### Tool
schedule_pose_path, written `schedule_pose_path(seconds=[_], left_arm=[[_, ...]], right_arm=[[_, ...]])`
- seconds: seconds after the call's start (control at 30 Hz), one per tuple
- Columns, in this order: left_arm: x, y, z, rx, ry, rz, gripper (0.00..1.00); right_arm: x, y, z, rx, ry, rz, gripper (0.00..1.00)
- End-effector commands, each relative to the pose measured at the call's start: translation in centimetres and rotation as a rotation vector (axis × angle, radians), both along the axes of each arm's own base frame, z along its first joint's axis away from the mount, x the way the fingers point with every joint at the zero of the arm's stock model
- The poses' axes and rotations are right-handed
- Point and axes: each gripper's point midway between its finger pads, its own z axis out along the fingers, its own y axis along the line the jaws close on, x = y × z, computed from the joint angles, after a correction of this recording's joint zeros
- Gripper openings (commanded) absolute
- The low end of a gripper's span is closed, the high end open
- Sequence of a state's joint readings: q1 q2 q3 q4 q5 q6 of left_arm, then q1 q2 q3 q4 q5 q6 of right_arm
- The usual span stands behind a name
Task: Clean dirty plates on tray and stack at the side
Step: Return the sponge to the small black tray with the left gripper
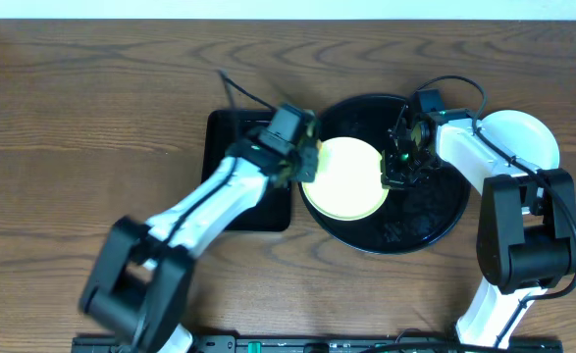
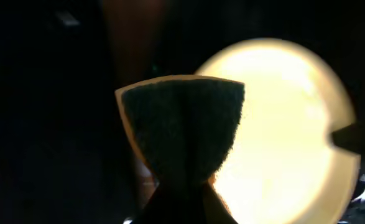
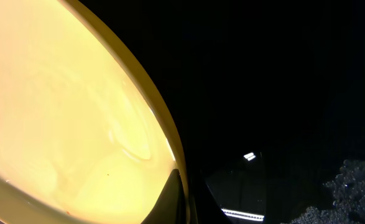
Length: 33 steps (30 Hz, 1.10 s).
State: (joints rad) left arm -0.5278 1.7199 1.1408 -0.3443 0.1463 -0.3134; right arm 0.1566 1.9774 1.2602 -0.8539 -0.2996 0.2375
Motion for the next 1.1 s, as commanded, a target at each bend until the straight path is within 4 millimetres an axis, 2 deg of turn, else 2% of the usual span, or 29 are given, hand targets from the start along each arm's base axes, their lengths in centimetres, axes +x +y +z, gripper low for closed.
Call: schedule_pose_path(seconds=[0.0,0.07,0.1,0.13,0.33,0.57,0.6,0.8,0.9,1.0,1.07], left_arm=[[1.0,2.4,2.9,-0.009,-0.064,0.059,0.07],[1.4,3.6,3.1,-0.007,-0.062,0.09,0.07],[1.8,5.2,2.7,0.003,-0.045,0.127,0.07],[2.0,5.9,2.4,0.007,-0.037,0.143,0.07],[2.6,9.9,-1.0,0.044,0.043,0.239,0.07],[1.4,9.8,-6.6,0.04,0.195,0.144,0.07],[1.0,9.9,-8.1,0.054,0.234,0.142,0.07],[0.4,10.9,-11.3,0.116,0.287,0.138,0.08],[0.6,10.8,-11.2,0.102,0.286,0.141,0.08],[0.9,8.5,-8.6,-0.02,0.268,0.063,0.07],[1.4,7.8,-6.4,-0.064,0.222,0.047,0.07]], right_arm=[[-1.1,-0.3,-1.2,-0.056,0.036,0.019,0.01],[-1.1,-0.3,-1.2,-0.055,0.033,0.019,0.01],[-1.1,-0.3,-1.2,-0.055,0.032,0.019,0.01],[-1.1,-0.3,-1.2,-0.055,0.033,0.019,0.01],[-1.1,-0.3,-1.2,-0.055,0.033,0.018,0.01],[-1.2,-0.3,-1.2,-0.056,0.038,0.018,0.01],[-1.2,-0.4,-1.2,-0.056,0.04,0.018,0.01],[-1.3,-0.4,-1.2,-0.056,0.041,0.018,0.01],[-1.3,-0.4,-1.1,-0.056,0.043,0.018,0.01],[-1.4,-0.4,-1.2,-0.057,0.045,0.019,0.01],[-1.4,-0.4,-1.2,-0.057,0.045,0.019,0.01]])
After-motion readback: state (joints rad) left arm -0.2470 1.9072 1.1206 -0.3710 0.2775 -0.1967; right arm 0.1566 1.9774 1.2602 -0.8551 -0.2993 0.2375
